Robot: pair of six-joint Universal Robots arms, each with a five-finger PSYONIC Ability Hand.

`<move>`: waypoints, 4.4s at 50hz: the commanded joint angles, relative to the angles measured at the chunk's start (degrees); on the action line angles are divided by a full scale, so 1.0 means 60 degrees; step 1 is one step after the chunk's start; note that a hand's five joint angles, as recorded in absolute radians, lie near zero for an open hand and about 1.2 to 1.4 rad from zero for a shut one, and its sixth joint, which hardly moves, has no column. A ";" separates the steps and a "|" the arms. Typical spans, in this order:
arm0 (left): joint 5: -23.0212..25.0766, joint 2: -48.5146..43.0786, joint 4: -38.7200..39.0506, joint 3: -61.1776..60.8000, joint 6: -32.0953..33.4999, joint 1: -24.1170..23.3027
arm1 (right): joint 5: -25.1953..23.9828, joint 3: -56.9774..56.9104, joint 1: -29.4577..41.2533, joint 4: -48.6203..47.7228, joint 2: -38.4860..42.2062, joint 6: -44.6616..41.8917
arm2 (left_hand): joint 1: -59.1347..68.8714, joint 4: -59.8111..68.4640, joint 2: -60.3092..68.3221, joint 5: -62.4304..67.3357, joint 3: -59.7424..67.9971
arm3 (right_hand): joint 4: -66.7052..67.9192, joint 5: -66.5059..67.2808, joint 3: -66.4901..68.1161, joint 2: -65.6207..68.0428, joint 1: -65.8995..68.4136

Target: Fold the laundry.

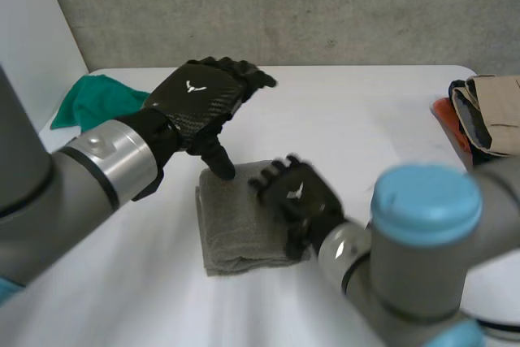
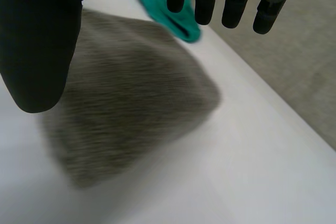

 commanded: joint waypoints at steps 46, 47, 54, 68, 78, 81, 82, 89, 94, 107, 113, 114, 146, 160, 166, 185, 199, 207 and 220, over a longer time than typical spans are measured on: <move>0.1960 0.0283 -0.0377 0.1659 -0.1202 0.0433 | 0.0325 -0.3599 -0.2509 -0.3244 0.0727 -0.0111 | -0.0032 -0.0085 -0.0114 -0.0259 -0.0150 | 1.1342 1.1257 1.1342 1.1311 1.1367; 0.1960 0.0312 -0.0363 0.1703 -0.1231 0.0433 | 0.0165 -0.4065 -0.2961 -0.2967 0.0727 -0.0097 | -0.0032 -0.0085 -0.0114 -0.0259 -0.0150 | 1.1342 1.1257 1.1342 1.1311 1.1367; 0.1945 0.0517 -0.0026 0.1791 -0.1758 0.0360 | -0.1065 -0.5519 -0.5321 -0.2262 0.0727 0.0166 | -0.0032 -0.0085 -0.0114 -0.0259 -0.0150 | 1.1342 1.1257 1.1342 1.1311 1.1367; 0.1916 0.0123 0.0531 0.1001 -0.2110 0.0286 | -0.5297 -0.6735 -1.0010 -0.2642 0.3624 0.1412 | -0.0004 -0.0057 -0.0087 -0.0231 -0.0122 | 1.1342 1.1257 1.1342 1.1311 1.1367; 0.1901 -0.0406 0.0575 0.0883 -0.2096 -0.0006 | -0.7586 -0.7088 -1.1050 -0.2554 0.5708 0.1033 | 0.0024 -0.0029 -0.0058 -0.0203 -0.0094 | 1.1342 1.1257 1.1342 1.1311 1.1367; 0.1901 -0.0420 0.0575 0.0897 -0.2052 -0.0051 | -0.7367 -0.6898 -1.1154 -0.2496 0.5503 0.0958 | 0.0024 -0.0029 -0.0058 -0.0203 -0.0094 | 0.4298 0.4213 0.4298 0.4267 0.4323; 0.1901 -0.0406 0.0589 0.0912 -0.2037 -0.0051 | -0.7221 -0.6665 -1.1241 -0.2481 0.5314 0.1031 | 0.0052 -0.0001 -0.0031 -0.0175 -0.0066 | -0.0325 -0.0410 -0.0325 -0.0355 -0.0299; 0.1886 -0.0303 0.0590 0.1146 -0.2081 -0.0080 | -0.6955 -0.5346 -1.1315 -0.2394 0.3279 0.1879 | 0.0052 -0.0001 -0.0030 -0.0175 -0.0066 | -0.0325 -0.0410 -0.0325 -0.0355 -0.0299; 0.1886 -0.0259 0.0590 0.1205 -0.2139 -0.0168 | -0.6970 -0.4451 -1.1403 -0.1750 0.1330 0.3081 | 0.0024 -0.0029 -0.0058 -0.0203 -0.0094 | -0.0325 -0.0410 -0.0325 -0.0355 -0.0299; 0.1857 -0.0069 0.0575 0.0883 -0.2139 -0.0578 | -0.3355 -0.5694 -1.3820 0.2718 -0.0357 0.1299 | -0.0004 -0.0057 -0.0086 -0.0231 -0.0122 | -0.0325 -0.0410 -0.0325 -0.0355 -0.0299; 0.1405 -0.0025 0.0619 0.1496 -0.2227 -0.0578 | -0.0779 -0.7654 -1.3151 0.2502 -0.0284 -0.0405 | -0.0004 -0.0057 -0.0086 -0.0231 -0.0122 | -0.0325 -0.0410 -0.0325 -0.0355 -0.0299; 0.0809 0.0033 0.0662 0.1962 -0.2401 -0.0563 | -0.0600 -0.7876 -1.2740 0.2267 -0.0313 -0.0245 | -0.0032 -0.0084 -0.0114 -0.0259 -0.0150 | -0.0325 -0.0410 -0.0325 -0.0355 -0.0299; -0.0033 -0.6600 0.1804 0.4295 0.2606 0.5354 | -0.1828 -0.0497 -0.3185 -0.0430 -0.0108 -0.1605 | 0.0696 0.0643 0.0613 0.0469 0.0578 | -0.0325 -0.0410 -0.0325 -0.0355 -0.0299; -0.0032 -0.8915 0.3358 0.5686 0.2709 0.5252 | -0.1887 0.0530 -0.3639 -0.0826 0.0097 -0.1591 | 0.2070 0.2017 0.1987 0.1843 0.1952 | -0.0325 -0.0410 -0.0325 -0.0355 -0.0299; -0.0134 -0.9415 0.3576 0.6230 0.3030 0.5150 | -0.1829 0.0530 -0.3669 -0.0840 0.0170 -0.1649 | 1.1420 1.1368 1.1338 1.1193 1.1302 | -0.0325 -0.0410 -0.0325 -0.0355 -0.0299; -0.1586 -0.2108 0.5219 0.0447 0.0104 0.1987 | -0.1755 0.0559 -0.4122 -0.0840 -0.0239 -0.1518 | 1.1459 1.1406 1.1376 1.1232 1.1340 | -0.0325 -0.0410 -0.0325 -0.0355 -0.0299; -0.0853 -0.1853 0.4737 -0.2868 -0.1803 -0.1045 | -0.1609 0.0545 -0.4914 -0.0899 -0.0357 -0.1283 | 0.8878 0.8826 0.8796 0.8652 0.8760 | -0.0325 -0.0410 -0.0325 -0.0355 -0.0299; -0.0955 -0.1594 0.3124 -0.1769 -0.1700 -0.1034 | -0.1550 0.0588 -0.4870 -0.0841 -0.0357 -0.1283 | 0.0529 0.0476 0.0446 0.0302 0.0410 | -0.0325 -0.0410 -0.0325 -0.0355 -0.0299; -0.0984 -0.1778 0.3153 -0.1082 -0.0051 0.0550 | -0.1081 0.0764 -0.3919 0.0945 -0.0957 -0.0289 | 0.0921 0.0869 0.0839 0.0694 0.0803 | -0.0325 -0.0410 -0.0325 -0.0355 -0.0299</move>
